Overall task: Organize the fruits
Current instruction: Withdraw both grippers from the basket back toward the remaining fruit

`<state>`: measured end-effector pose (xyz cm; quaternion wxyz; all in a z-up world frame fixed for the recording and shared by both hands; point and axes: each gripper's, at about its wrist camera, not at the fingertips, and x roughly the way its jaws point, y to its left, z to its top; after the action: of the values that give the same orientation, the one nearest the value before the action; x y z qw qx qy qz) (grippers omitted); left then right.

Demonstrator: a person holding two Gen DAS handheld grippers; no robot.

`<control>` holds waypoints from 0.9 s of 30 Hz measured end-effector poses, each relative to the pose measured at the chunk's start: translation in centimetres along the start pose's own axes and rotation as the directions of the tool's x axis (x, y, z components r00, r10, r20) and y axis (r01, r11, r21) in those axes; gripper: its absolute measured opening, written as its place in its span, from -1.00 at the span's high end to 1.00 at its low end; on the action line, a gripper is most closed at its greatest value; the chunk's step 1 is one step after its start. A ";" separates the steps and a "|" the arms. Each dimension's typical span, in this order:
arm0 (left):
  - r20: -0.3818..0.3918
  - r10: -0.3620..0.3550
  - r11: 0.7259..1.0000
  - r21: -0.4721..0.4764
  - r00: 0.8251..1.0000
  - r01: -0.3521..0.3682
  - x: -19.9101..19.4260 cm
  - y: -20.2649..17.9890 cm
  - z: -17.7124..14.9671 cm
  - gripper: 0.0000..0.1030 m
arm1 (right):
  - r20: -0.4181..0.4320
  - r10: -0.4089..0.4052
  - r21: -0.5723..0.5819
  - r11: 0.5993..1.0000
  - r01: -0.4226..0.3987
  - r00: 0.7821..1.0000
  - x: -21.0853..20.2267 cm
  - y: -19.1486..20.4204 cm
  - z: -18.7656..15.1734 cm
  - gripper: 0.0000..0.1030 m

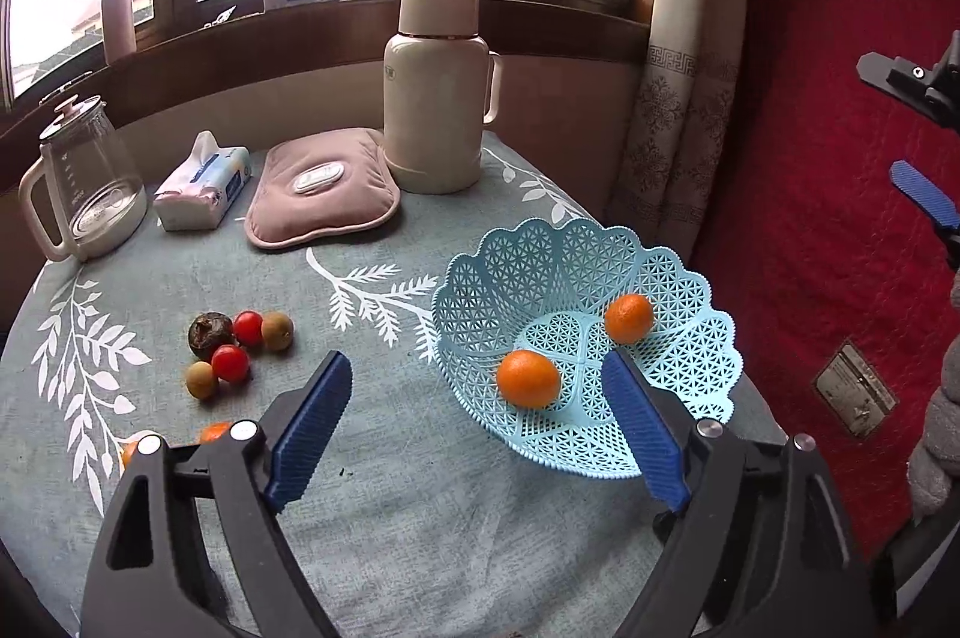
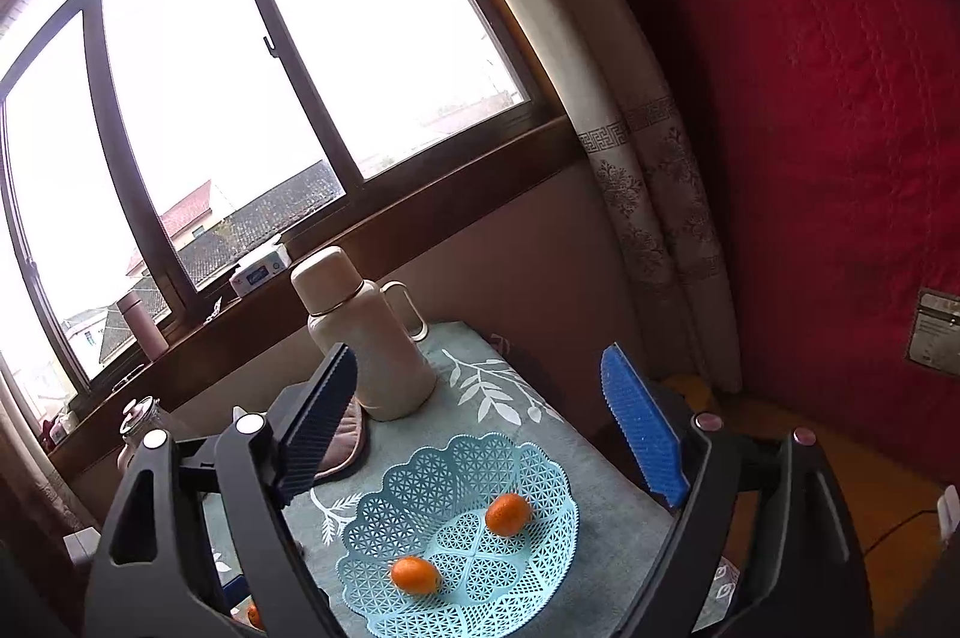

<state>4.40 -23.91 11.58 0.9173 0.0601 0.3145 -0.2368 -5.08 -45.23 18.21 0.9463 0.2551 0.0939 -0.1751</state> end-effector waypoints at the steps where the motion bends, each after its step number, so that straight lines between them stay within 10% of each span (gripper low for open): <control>1: 0.008 0.005 1.000 -0.006 1.000 -0.005 -0.3 0.3 0.1 -0.65 | 0.004 0.005 -0.002 1.000 -0.005 1.000 -0.1 0.1 0.0 -0.66; 13: 0.117 0.124 0.989 -0.099 0.985 -0.113 -4.3 4.1 1.0 -0.65 | 0.067 0.082 -0.002 0.997 -0.082 0.994 -1.8 1.5 -0.4 -0.76; 27: 0.228 0.293 0.945 -0.217 0.928 -0.245 -9.9 9.8 1.2 -0.82 | 0.129 0.154 -0.016 0.988 -0.153 0.980 -3.7 3.1 -1.0 -0.90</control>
<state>2.87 -11.67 18.12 0.9757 -0.0136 0.2019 -0.0838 -7.39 -41.22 19.73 0.9619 0.2466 0.0128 -0.1173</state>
